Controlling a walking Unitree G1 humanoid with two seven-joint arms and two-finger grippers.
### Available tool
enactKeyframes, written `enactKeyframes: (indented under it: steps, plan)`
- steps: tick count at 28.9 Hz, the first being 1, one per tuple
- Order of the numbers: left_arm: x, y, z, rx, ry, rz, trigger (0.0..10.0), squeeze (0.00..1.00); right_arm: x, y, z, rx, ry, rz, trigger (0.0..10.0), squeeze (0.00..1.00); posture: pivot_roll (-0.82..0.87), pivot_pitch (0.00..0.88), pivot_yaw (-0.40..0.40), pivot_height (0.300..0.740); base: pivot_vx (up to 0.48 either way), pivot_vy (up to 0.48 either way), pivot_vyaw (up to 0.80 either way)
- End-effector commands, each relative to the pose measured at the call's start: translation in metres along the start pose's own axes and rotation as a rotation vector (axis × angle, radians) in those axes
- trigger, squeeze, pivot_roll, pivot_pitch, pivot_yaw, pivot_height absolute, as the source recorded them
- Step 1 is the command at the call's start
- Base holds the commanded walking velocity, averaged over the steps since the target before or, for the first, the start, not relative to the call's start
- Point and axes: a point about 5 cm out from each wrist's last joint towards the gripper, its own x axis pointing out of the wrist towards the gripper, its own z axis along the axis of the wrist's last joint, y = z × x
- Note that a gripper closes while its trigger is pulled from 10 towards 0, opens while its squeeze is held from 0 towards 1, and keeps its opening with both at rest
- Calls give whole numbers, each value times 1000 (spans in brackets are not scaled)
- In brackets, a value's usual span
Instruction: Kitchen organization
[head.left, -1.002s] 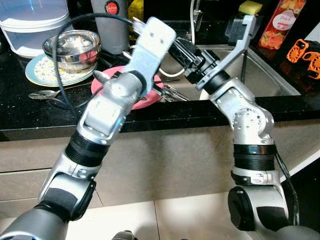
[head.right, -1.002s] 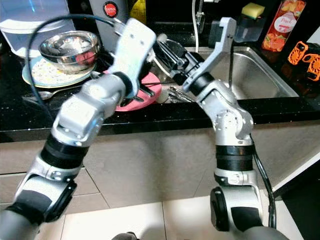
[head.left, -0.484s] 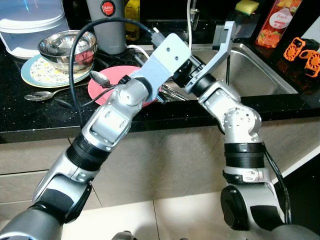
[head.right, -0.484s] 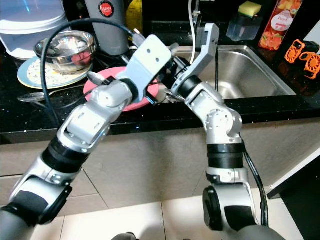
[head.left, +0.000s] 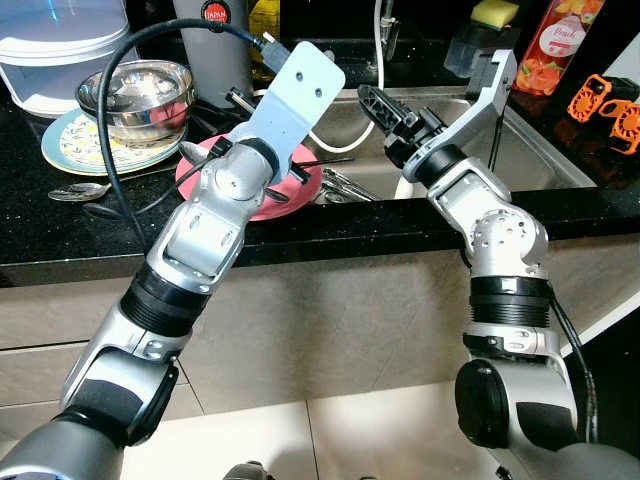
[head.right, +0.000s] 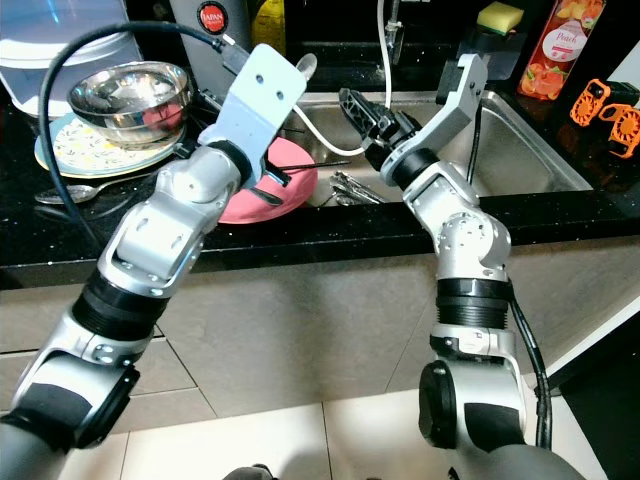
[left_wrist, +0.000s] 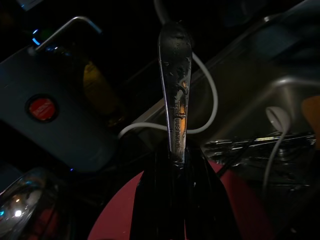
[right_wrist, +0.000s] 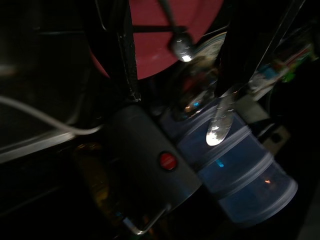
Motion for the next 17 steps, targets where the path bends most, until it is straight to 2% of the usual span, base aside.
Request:
enactKeyframes:
  steps: [1, 4, 8, 10, 15, 16, 17]
  plan:
    - [0, -9, 1, 5, -12, -33, 10000, 0, 2, 8, -1, 6, 11, 37, 10000, 0, 188, 7, -41, 740, 0, 0, 0]
    - [2, -19, -2, 4, -3, -87, 10000, 0, 6, 22, -9, 35, 32, 103, 10000, 0, 184, 4, -36, 740, 0, 0, 0]
    - [3, -32, -2, 12, -10, -147, 10000, 0, 11, 32, -18, 52, 56, 145, 10000, 0, 181, 5, -37, 740, 0, 0, 0]
    - [2, -38, -3, 17, -8, -178, 10000, 0, 13, 34, -19, 54, 59, 148, 10000, 0, 181, 6, -39, 740, 0, 0, 0]
    - [1, -40, -5, 19, -2, -191, 10000, 0, 13, 34, -19, 57, 60, 152, 10000, 0, 183, 8, -41, 740, 0, 0, 0]
    - [1, -40, -6, 15, 4, -188, 10000, 0, 13, 34, -19, 57, 58, 155, 157, 0, 183, 9, -42, 740, 0, 0, 0]
    - [1, -40, -6, 15, 4, -188, 10000, 0, 13, 34, -19, 57, 58, 155, 157, 0, 183, 9, -42, 740, 0, 0, 0]
